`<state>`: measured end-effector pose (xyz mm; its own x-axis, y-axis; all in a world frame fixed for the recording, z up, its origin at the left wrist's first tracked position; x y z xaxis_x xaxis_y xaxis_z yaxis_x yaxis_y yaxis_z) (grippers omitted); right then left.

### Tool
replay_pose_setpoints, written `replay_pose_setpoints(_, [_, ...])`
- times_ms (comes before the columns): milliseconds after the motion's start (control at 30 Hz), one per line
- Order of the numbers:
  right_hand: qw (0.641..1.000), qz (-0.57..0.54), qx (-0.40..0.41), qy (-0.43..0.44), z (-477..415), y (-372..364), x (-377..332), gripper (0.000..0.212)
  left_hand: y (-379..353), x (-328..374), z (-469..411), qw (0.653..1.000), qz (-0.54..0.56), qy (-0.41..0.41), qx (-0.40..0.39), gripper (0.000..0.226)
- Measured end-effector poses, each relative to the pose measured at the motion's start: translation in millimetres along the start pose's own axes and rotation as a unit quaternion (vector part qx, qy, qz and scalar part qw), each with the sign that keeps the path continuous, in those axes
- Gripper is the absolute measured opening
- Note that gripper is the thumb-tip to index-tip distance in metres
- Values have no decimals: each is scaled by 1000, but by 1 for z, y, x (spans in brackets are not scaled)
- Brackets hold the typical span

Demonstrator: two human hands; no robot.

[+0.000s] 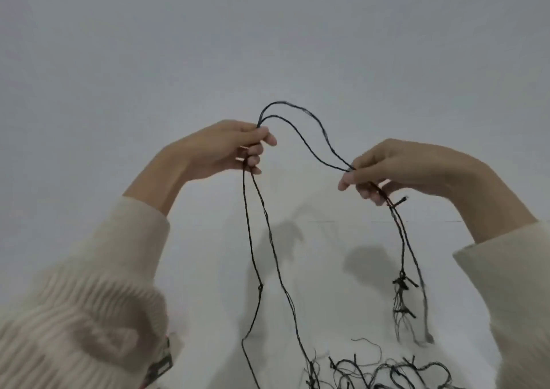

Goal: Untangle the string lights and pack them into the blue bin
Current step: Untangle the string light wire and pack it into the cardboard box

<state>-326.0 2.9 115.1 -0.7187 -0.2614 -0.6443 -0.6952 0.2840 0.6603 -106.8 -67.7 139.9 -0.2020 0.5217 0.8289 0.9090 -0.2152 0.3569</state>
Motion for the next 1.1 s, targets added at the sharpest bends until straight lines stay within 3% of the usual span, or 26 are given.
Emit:
replay_pose_setpoints(100, [998,-51,15,24,-10,2,-32,80,-23,50,-13,981,-173,-58,-65,23])
replay_pose_setpoints(167, [985,-169,30,14,-23,8,-49,92,-38,69,-20,961,-253,-73,-86,21])
replay_pose_setpoints(233, [977,-212,15,-7,-30,10,-59,66,-42,77,-27,961,-258,-86,-50,16])
replay_pose_setpoints(300, [987,-162,16,-13,-35,13,-57,24,-36,68,-31,974,-214,-78,-11,14])
replay_pose_setpoints(333, [988,-149,37,-18,-39,18,-52,16,-31,56,-31,979,-193,-61,-18,13])
replay_pose_setpoints(433, [966,-210,144,-37,-51,34,-34,16,-28,9,-18,968,-220,12,-119,7])
replay_pose_setpoints(467, [955,-233,178,-43,-53,37,-26,17,-25,0,-16,969,-216,20,-118,9])
replay_pose_setpoints(533, [960,-193,199,-41,-56,37,-15,15,-10,0,-21,994,-103,14,-25,13])
replay_pose_setpoints(600, [987,-97,128,-27,-55,22,-15,13,-2,12,-26,999,-25,-10,24,17])
replay_pose_setpoints(633, [993,-83,77,-16,-54,12,-19,26,-4,20,-26,998,-49,-26,16,18])
replay_pose_setpoints(733, [974,-223,-31,16,-51,-9,-38,60,-17,42,-26,988,-126,-87,37,18])
replay_pose_setpoints(800, [955,-289,-57,9,-53,-14,-48,50,-18,53,-29,980,-141,-110,85,15])
replay_pose_setpoints(867, [969,-247,-24,2,-55,-13,-55,27,-15,55,-32,978,-128,-111,120,13])
replay_pose_setpoints(1000, [965,-263,18,11,-61,-2,-64,17,-12,49,-30,990,59,-48,115,3])
replay_pose_setpoints(1100, [962,-270,12,29,-62,1,-71,18,-17,55,-26,964,250,-31,88,6])
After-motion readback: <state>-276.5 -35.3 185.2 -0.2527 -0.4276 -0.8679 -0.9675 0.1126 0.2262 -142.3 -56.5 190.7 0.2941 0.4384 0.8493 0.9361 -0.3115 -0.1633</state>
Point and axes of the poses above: each hand's wrist, its own z-axis away from the middle knuckle, its own y-axis out of the back of the hand, x = y × z, the point moved 5 cm from there along -z, towards the middle knuckle, and after that the axes turned 14 degrees about x, right-handed, at the moved point
